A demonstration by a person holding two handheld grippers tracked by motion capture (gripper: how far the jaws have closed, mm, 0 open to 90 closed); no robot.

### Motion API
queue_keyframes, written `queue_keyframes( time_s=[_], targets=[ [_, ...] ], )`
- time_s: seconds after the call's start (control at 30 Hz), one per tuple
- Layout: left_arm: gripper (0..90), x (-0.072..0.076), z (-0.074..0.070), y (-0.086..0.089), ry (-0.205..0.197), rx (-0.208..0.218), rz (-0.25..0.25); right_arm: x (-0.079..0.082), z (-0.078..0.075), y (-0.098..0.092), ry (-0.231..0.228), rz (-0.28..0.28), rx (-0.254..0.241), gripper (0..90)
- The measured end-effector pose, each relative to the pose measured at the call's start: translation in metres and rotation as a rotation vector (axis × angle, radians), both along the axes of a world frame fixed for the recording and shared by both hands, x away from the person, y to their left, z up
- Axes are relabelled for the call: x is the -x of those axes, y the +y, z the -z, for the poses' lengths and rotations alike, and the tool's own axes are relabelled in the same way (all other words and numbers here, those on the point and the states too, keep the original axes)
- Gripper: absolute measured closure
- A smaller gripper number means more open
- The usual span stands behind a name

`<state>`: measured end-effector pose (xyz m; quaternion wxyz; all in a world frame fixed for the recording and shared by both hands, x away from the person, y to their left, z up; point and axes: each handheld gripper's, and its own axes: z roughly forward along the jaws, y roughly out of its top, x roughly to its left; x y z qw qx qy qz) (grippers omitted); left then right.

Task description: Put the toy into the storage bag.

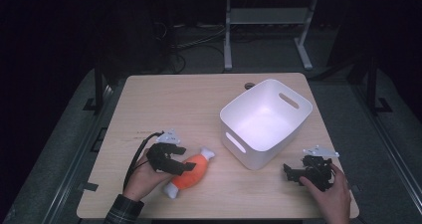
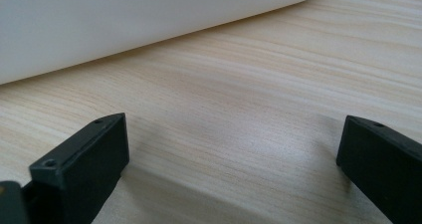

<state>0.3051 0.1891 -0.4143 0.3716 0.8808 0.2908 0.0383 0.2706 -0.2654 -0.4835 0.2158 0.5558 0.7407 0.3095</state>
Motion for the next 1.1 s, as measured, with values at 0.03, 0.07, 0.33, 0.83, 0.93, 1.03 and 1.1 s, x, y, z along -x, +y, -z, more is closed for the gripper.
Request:
queue_keyframes(
  time_s=[0.03,0.07,0.33,0.83,0.93,1.03,1.1],
  targets=[
    [24.8,0.000,0.002,0.002,-0.002,0.003,-0.004,0.000,0.000,0.000,0.000,0.000,0.000,0.0],
    [22.9,0.001,0.003,0.004,0.001,0.008,-0.010,0.000,0.000,0.000,0.000,0.000,0.000,0.0],
    [18.3,-0.003,0.012,0.009,0.018,0.043,-0.025,0.000,0.000,0.000,0.000,0.000,0.000,0.0],
    [14.2,-0.002,0.027,-0.003,0.060,0.017,0.027,0.000,0.000,0.000,0.000,0.000,0.000,0.0],
    [14.1,-0.001,0.028,-0.006,0.061,0.015,0.036,0.000,0.000,0.000,0.000,0.000,0.000,0.0],
    [14.2,0.000,0.030,-0.009,0.066,0.009,0.053,0.000,0.000,0.000,0.000,0.000,0.000,0.0],
    [14.2,0.002,0.031,-0.012,0.068,0.007,0.058,0.000,0.000,0.000,0.000,0.000,0.000,0.0]
  ],
)
